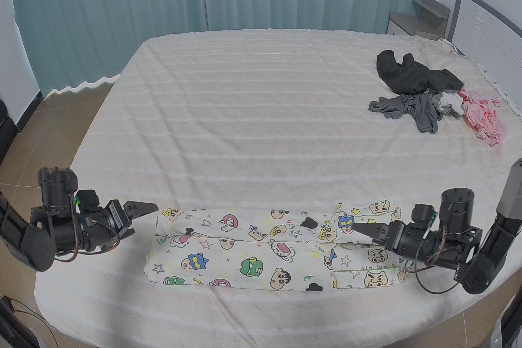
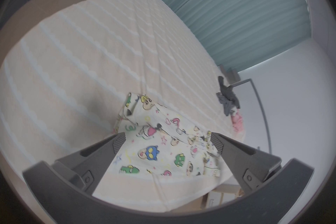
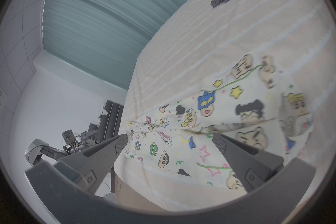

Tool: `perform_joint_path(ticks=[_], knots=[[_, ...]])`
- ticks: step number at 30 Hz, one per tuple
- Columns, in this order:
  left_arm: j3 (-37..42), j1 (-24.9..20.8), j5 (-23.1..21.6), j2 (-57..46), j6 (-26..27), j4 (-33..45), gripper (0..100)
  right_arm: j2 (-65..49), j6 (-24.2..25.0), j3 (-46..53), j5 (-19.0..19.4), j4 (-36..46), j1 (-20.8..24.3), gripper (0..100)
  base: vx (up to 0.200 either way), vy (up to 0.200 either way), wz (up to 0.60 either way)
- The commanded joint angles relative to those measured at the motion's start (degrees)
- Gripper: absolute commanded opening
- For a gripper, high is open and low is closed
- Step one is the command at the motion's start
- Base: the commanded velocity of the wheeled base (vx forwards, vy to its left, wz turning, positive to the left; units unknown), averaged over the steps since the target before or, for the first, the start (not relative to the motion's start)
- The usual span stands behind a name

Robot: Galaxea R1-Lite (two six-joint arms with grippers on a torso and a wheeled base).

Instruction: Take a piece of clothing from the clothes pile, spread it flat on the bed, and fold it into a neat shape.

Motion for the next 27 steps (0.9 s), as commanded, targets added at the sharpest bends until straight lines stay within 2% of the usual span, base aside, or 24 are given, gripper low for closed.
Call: perform_joint_path(ticks=[1,6,12,18,27], knots=[[-19.63,-4.07,9.48,10.61,5.29,17.62,100,-9.21,1.23,14.91,-4.47,-10.56,-3.99,100,0.0,0.0,0.0],[-28.5,-4.24,10.19,17.55,9.25,19.73,100,-8.86,4.83,14.91,-9.48,-12.76,-1.27,100,0.0,0.0,0.0],[-35.09,-4.33,9.92,23.88,11.71,24.48,100,-8.94,4.83,14.91,-10.71,-12.76,0.93,100,0.0,0.0,0.0],[-36.24,-4.24,9.92,26.34,11.89,25.0,100,-9.03,4.83,14.91,-10.88,-12.76,1.02,100,0.0,0.0,0.0],[-33.95,-4.24,9.83,25.46,11.89,25.27,100,-8.86,5.1,14.91,-11.15,-12.41,1.02,100,0.0,0.0,0.0]])
